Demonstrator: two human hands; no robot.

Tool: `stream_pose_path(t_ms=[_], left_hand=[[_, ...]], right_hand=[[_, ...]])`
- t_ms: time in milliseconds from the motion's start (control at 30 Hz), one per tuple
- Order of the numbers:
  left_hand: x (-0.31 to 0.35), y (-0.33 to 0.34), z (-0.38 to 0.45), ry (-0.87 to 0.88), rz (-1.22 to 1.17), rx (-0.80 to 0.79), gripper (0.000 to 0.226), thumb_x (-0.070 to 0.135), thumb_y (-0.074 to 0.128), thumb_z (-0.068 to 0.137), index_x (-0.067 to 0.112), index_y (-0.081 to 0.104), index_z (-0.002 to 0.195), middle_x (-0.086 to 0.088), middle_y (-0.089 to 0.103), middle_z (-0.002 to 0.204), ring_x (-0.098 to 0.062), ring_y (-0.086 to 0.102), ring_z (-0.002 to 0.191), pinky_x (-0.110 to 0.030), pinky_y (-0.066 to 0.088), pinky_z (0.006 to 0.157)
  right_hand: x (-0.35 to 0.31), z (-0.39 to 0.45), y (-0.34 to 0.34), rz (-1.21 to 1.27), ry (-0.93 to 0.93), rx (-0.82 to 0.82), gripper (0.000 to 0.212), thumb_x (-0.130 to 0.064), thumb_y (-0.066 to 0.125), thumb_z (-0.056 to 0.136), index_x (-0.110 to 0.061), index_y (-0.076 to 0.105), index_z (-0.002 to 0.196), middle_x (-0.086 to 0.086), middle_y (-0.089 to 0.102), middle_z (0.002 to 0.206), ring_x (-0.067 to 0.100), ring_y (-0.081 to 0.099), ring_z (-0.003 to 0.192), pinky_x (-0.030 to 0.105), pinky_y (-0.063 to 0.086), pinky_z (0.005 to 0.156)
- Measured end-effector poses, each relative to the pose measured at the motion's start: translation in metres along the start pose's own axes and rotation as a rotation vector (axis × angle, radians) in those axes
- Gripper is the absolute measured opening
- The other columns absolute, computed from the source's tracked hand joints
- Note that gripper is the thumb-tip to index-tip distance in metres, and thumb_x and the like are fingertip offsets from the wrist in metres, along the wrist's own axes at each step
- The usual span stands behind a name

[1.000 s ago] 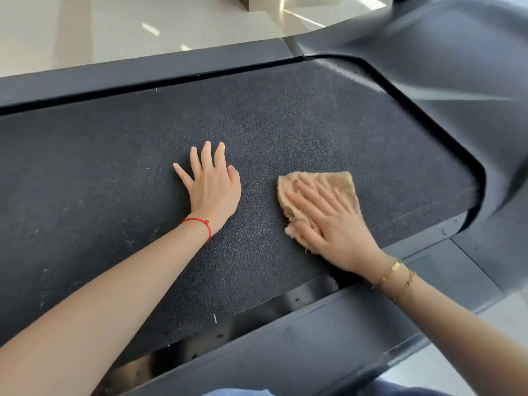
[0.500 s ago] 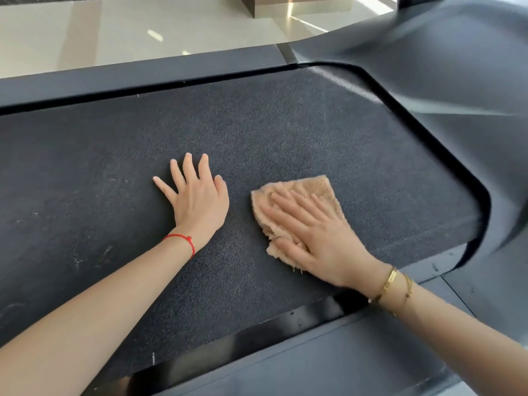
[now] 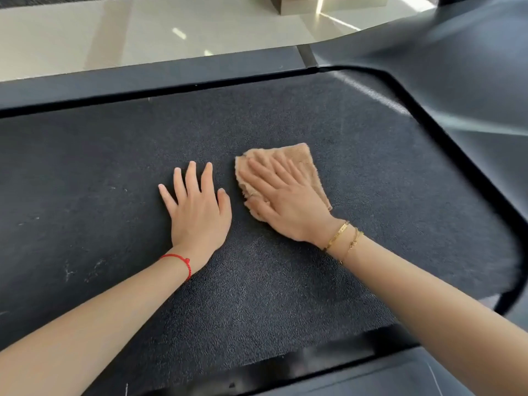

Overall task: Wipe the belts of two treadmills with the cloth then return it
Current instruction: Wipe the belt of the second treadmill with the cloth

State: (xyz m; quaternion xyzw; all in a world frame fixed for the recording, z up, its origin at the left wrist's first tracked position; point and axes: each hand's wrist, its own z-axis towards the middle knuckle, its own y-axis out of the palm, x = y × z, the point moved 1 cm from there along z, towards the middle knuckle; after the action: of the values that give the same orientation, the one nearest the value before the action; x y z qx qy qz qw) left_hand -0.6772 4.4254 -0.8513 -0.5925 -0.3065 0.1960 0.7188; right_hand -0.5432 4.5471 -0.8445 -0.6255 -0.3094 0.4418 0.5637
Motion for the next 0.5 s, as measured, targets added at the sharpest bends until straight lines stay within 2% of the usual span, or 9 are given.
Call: stream_pose_path(t_ms=[67,167,367,500], left_hand=[[-0.001,0.000,0.001,0.001,0.017,-0.004,0.058,0.034,0.032,0.099,0.019,0.024,0.155,-0.009,0.019,0.162,-0.032,0.009,0.150,-0.061,0.007,0.119],[-0.001,0.000,0.002,0.004,0.033,-0.017,0.059,0.036,0.028,0.099,0.020,0.021,0.155,-0.008,0.017,0.163,-0.031,0.008,0.151,-0.060,0.006,0.119],[0.001,0.001,0.004,-0.005,0.044,-0.029,0.061,0.037,0.025,0.097,0.019,0.021,0.155,-0.011,0.017,0.162,-0.033,0.008,0.150,-0.063,0.008,0.118],[0.002,0.000,0.004,-0.006,0.056,-0.017,0.063,0.039,0.020,0.095,0.019,0.022,0.155,-0.010,0.019,0.161,-0.033,0.010,0.150,-0.062,0.010,0.118]], right_hand=[[0.001,0.005,-0.001,0.039,-0.072,-0.021,0.056,-0.049,0.028,0.105,-0.034,0.015,0.157,-0.011,0.004,0.165,0.011,-0.007,0.152,0.038,-0.010,0.123],[0.028,0.023,-0.008,0.039,-0.089,-0.022,0.056,-0.049,0.027,0.104,-0.035,0.016,0.157,-0.011,0.006,0.165,0.012,-0.004,0.153,0.040,-0.006,0.124],[0.095,0.111,-0.023,0.011,0.180,0.006,0.056,-0.047,0.019,0.105,-0.032,0.012,0.158,-0.006,0.001,0.167,0.017,-0.004,0.153,0.042,-0.005,0.124],[0.100,0.178,-0.023,0.056,0.338,-0.017,0.057,-0.046,0.015,0.103,-0.032,0.009,0.159,-0.005,-0.003,0.167,0.022,-0.008,0.153,0.043,-0.010,0.122]])
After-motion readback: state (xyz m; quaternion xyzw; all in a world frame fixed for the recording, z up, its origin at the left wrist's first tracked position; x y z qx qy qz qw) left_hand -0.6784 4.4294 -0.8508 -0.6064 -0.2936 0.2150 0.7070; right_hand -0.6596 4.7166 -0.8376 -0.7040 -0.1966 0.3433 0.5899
